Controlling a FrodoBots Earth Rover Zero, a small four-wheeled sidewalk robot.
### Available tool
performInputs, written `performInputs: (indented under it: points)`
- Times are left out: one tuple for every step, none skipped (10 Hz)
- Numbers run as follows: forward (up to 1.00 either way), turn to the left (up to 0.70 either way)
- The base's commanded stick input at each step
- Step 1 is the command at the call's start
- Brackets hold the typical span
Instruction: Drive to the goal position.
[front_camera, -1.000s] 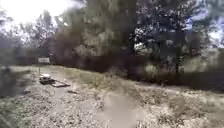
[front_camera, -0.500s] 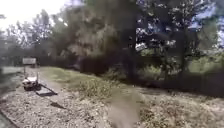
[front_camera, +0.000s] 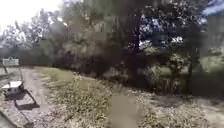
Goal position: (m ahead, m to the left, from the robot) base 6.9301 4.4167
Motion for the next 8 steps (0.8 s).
performInputs:
  points:
    - [0.78,0.31]
    - [0.78,0.31]
    - [0.77,0.35]
    - [0.78,0.25]
    - [0.78,0.07]
    - [0.82,0.0]
    - [0.85,0.0]
    - [0.85,0.0]
